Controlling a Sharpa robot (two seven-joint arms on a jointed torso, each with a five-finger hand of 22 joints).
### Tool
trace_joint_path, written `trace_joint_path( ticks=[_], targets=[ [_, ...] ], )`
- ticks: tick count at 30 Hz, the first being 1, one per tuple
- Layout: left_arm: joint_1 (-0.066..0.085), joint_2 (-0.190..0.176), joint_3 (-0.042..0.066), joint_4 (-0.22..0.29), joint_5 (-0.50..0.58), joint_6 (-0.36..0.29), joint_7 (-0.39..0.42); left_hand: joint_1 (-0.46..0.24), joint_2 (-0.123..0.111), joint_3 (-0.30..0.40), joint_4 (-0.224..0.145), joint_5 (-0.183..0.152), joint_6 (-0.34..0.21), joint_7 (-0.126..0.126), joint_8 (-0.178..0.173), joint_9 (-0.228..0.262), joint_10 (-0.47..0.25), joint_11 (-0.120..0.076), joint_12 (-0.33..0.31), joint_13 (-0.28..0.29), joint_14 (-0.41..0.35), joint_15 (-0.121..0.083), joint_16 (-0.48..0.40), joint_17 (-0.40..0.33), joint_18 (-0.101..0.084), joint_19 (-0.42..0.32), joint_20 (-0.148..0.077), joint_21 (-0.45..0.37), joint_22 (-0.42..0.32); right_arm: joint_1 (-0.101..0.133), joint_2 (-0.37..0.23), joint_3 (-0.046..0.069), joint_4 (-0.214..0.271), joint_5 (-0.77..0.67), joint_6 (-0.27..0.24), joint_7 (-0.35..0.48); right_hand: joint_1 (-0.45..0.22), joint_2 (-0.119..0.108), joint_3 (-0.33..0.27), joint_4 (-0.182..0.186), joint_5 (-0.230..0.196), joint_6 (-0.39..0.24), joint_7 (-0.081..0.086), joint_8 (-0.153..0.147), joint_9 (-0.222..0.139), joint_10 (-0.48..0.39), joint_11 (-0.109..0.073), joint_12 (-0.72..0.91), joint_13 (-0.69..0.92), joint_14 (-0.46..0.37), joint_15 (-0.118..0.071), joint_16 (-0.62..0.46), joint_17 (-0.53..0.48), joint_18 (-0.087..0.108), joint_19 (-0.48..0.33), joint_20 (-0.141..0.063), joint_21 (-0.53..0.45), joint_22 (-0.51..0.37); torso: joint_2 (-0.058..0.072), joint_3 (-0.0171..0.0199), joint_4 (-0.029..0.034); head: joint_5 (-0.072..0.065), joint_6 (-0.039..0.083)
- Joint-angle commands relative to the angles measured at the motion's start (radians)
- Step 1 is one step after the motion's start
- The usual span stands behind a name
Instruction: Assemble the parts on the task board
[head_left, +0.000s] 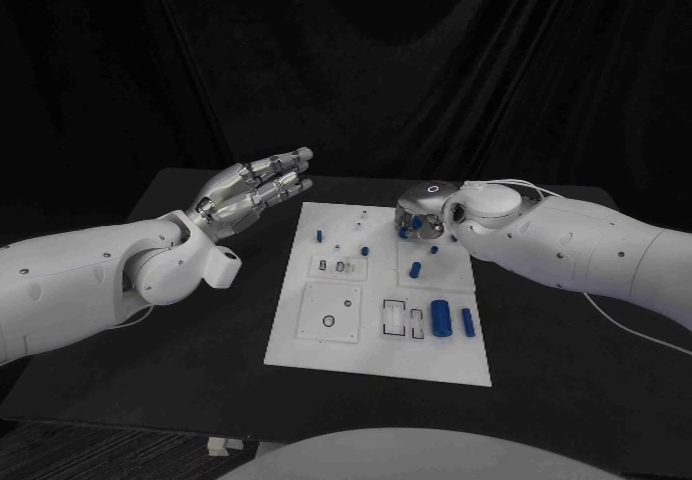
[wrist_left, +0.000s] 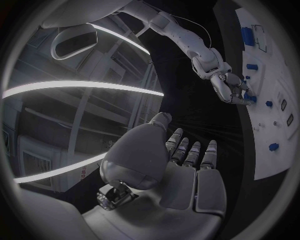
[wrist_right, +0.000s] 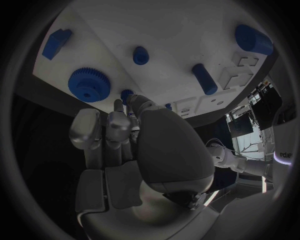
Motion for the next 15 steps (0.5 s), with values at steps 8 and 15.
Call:
trace_joint_path(
  ticks=[8, 15],
  targets=[
    [-0.002, -0.008, 0.001, 0.004, 0.000, -0.019, 0.073, -0.024, -0.016, 0.053, -0.002, 0.010, 0.010, -0.005, 0.008, 0.015, -0.013, -0.009, -0.018, 0.007, -0.020, -0.053, -0.011, -0.011, 0.017, -0.002, -0.015, 0.002, -0.004, 0.001, -0.020, 0.000, 0.022, -0.001, -0.056, 0.034, 0.012, -0.021, 0.039, -0.013, -0.052, 0.071, -0.001, 0.053, 0.057, 0.096, -0.015, -0.005, 0.017, 0.002, -0.011, 0.015, 0.026, -0.017, 0.002, -0.007, 0.037, 0.038, 0.000, -0.0003, -0.0002, 0.006, -0.003],
    [-0.001, -0.028, 0.001, 0.024, 0.000, -0.046, 0.077, -0.028, -0.018, 0.054, 0.000, 0.010, 0.012, -0.007, 0.008, 0.015, -0.014, -0.011, -0.019, 0.007, -0.020, -0.058, -0.012, -0.011, 0.017, -0.004, -0.019, 0.000, -0.005, 0.050, -0.069, 0.000, 0.097, -0.001, -0.075, 0.017, 0.011, -0.021, 0.037, -0.014, -0.062, 0.077, -0.001, 0.057, 0.063, 0.106, -0.016, -0.007, 0.017, 0.003, -0.012, 0.016, 0.029, -0.018, 0.005, -0.007, 0.040, 0.045, 0.000, -0.0011, 0.0002, 0.018, -0.004]
  ],
)
